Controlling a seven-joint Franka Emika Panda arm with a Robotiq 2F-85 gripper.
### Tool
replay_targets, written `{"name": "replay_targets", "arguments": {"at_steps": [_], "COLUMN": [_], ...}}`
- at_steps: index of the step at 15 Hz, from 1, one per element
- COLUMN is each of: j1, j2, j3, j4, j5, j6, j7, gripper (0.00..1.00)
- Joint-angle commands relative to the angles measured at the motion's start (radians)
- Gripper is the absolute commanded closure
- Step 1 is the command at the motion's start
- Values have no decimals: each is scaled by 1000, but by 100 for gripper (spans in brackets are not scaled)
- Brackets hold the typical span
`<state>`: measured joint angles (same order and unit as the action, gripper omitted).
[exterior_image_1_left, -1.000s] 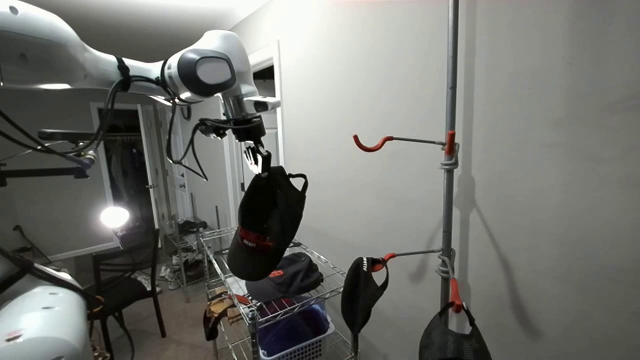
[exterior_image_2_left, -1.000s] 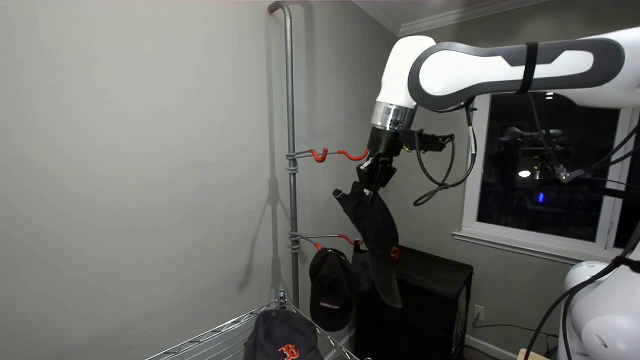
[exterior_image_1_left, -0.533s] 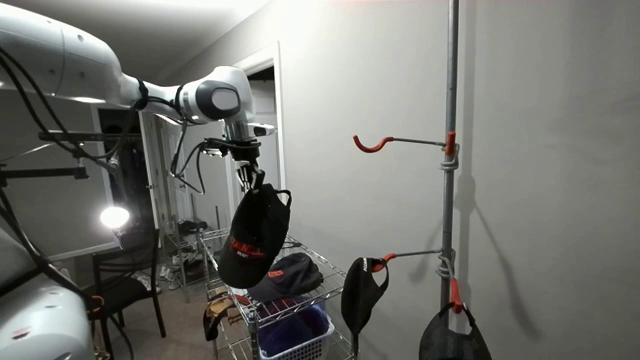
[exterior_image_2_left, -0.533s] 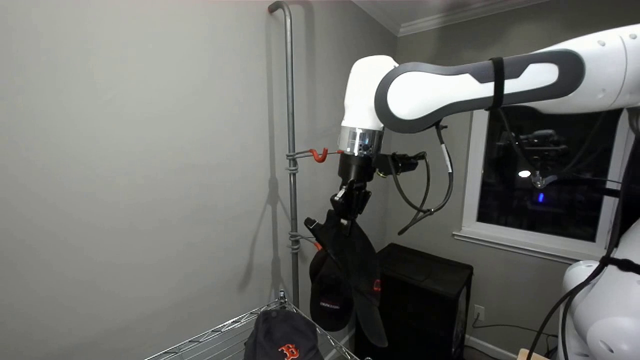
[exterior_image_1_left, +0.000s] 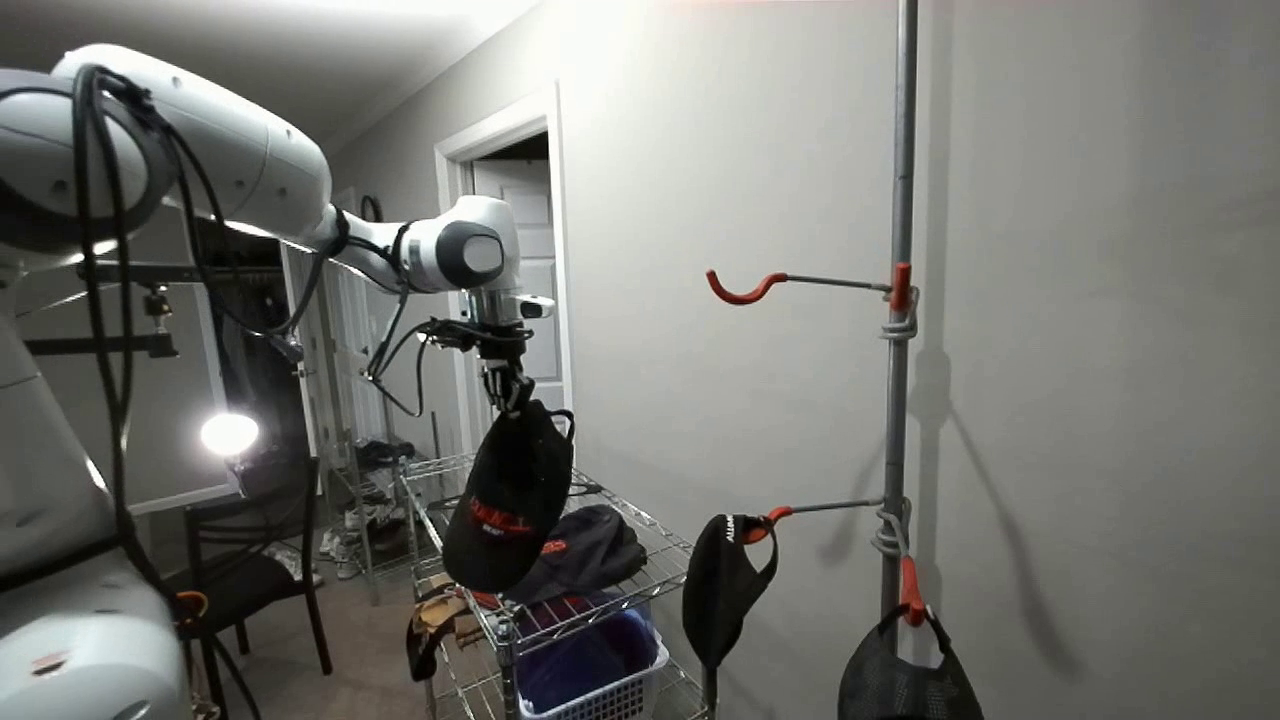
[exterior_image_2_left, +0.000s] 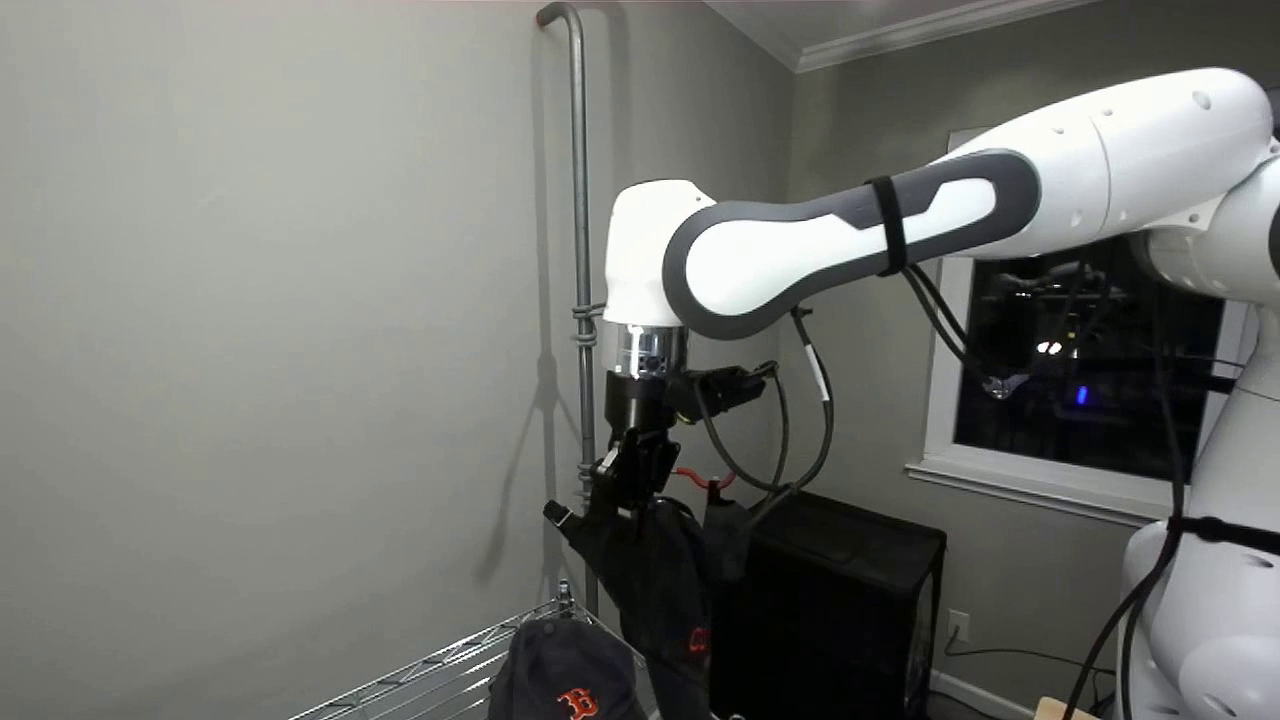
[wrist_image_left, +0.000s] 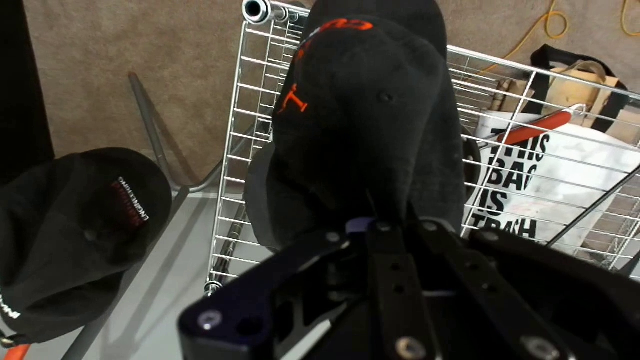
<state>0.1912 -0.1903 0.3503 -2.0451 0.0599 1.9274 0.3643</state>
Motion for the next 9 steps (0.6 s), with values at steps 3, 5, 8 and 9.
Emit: {"name": "replay_targets", "arguments": {"at_steps": [3,5,8,9], "j1": [39,59,94,106], "j2": [144,184,249,272], "j3": [17,17,8,4], "j4": [70,85,122,141], "j5": [-150,-235,-346,-365], "j6": [49,55,56,49], "j7": [137,199,283,300], "gripper": [96,96,96,96]}}
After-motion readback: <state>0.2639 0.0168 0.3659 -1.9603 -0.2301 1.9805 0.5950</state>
